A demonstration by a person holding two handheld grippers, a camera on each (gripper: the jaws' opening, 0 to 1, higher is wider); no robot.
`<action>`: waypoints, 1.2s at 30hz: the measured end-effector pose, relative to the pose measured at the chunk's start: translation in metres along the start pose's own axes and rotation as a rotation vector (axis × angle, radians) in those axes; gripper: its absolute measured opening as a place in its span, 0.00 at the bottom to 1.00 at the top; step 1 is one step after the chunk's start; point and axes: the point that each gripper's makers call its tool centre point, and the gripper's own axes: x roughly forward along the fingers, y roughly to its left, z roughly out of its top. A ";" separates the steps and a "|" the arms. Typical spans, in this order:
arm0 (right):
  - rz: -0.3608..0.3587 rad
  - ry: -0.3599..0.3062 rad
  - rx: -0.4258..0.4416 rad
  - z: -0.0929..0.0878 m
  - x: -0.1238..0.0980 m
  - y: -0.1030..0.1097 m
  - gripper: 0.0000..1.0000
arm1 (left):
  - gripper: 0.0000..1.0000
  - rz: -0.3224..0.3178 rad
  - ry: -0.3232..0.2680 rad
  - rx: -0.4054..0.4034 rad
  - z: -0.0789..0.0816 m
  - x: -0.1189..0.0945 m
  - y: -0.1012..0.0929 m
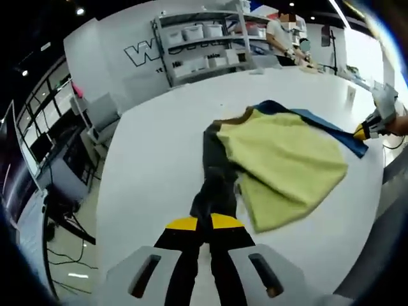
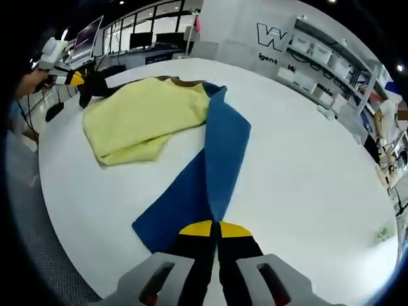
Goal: Fold the garment on the visible template until the final outline fits inside the template.
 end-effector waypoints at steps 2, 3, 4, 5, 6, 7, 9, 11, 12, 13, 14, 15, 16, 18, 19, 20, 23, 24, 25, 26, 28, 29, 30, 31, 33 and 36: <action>-0.003 0.000 0.004 0.000 0.000 -0.001 0.00 | 0.04 0.022 0.010 -0.004 -0.001 0.004 0.009; -0.004 -0.001 0.007 0.001 0.000 -0.001 0.00 | 0.04 0.029 0.017 -0.010 -0.004 0.008 0.013; -0.008 -0.009 0.008 0.002 0.000 -0.001 0.00 | 0.05 0.022 0.030 -0.016 -0.007 0.011 0.014; -0.008 -0.016 0.010 0.004 0.000 -0.001 0.00 | 0.05 0.018 0.037 -0.018 -0.009 0.012 0.013; -0.008 -0.017 0.011 0.005 0.000 -0.001 0.01 | 0.05 0.019 0.040 -0.015 -0.010 0.012 0.013; -0.008 -0.020 0.009 0.006 0.000 0.000 0.03 | 0.05 0.017 0.040 -0.014 -0.010 0.012 0.012; -0.011 -0.032 0.004 0.009 -0.001 0.000 0.05 | 0.07 0.007 0.037 -0.018 -0.010 0.012 0.009; -0.012 -0.045 0.003 0.012 -0.002 0.000 0.07 | 0.08 0.003 0.031 -0.025 -0.011 0.012 0.005; -0.011 -0.049 0.001 0.013 -0.003 0.001 0.08 | 0.09 0.005 0.033 -0.025 -0.012 0.012 0.004; -0.007 -0.059 0.000 0.016 -0.004 0.002 0.09 | 0.12 0.009 0.032 -0.019 -0.013 0.011 0.004; -0.005 -0.064 -0.001 0.017 -0.004 0.002 0.09 | 0.15 0.012 0.028 -0.010 -0.013 0.011 0.003; -0.002 -0.071 -0.001 0.018 -0.004 0.003 0.10 | 0.17 0.012 0.015 -0.004 -0.012 0.009 0.001; -0.001 -0.073 0.000 0.019 -0.004 0.003 0.12 | 0.19 0.010 0.010 -0.008 -0.011 0.008 -0.001; 0.003 -0.074 -0.003 0.020 -0.004 0.004 0.12 | 0.19 0.012 0.002 -0.004 -0.009 0.004 -0.004; 0.005 -0.081 -0.003 0.021 -0.003 0.005 0.13 | 0.18 0.035 -0.003 0.016 -0.009 0.002 -0.001; 0.008 -0.082 -0.003 0.023 -0.004 0.006 0.13 | 0.19 0.067 -0.003 0.038 -0.009 -0.002 0.002; 0.016 -0.098 -0.005 0.028 -0.004 0.010 0.13 | 0.20 0.047 -0.024 0.016 -0.007 -0.007 -0.005; 0.023 -0.108 -0.010 0.030 -0.004 0.012 0.13 | 0.19 0.042 -0.029 0.032 -0.006 -0.010 -0.009; 0.023 -0.108 -0.011 0.031 -0.004 0.013 0.14 | 0.19 0.039 -0.030 0.049 -0.006 -0.010 -0.012; 0.025 -0.107 -0.015 0.032 -0.003 0.013 0.14 | 0.20 0.028 -0.024 0.059 -0.008 -0.010 -0.016; 0.033 -0.111 -0.014 0.034 -0.003 0.015 0.14 | 0.20 0.009 -0.020 0.071 -0.011 -0.009 -0.022; 0.040 -0.115 -0.011 0.035 -0.002 0.017 0.14 | 0.20 -0.007 -0.014 0.074 -0.014 -0.008 -0.027; 0.044 -0.116 -0.013 0.037 -0.001 0.018 0.14 | 0.19 -0.011 -0.011 0.073 -0.015 -0.007 -0.028; 0.050 -0.120 -0.015 0.039 -0.001 0.020 0.14 | 0.19 -0.018 -0.009 0.068 -0.017 -0.005 -0.031; 0.063 -0.127 -0.018 0.042 -0.001 0.024 0.15 | 0.19 -0.038 0.001 0.059 -0.022 -0.002 -0.036; 0.078 -0.131 -0.029 0.046 0.002 0.028 0.15 | 0.19 -0.071 0.008 0.078 -0.025 0.000 -0.046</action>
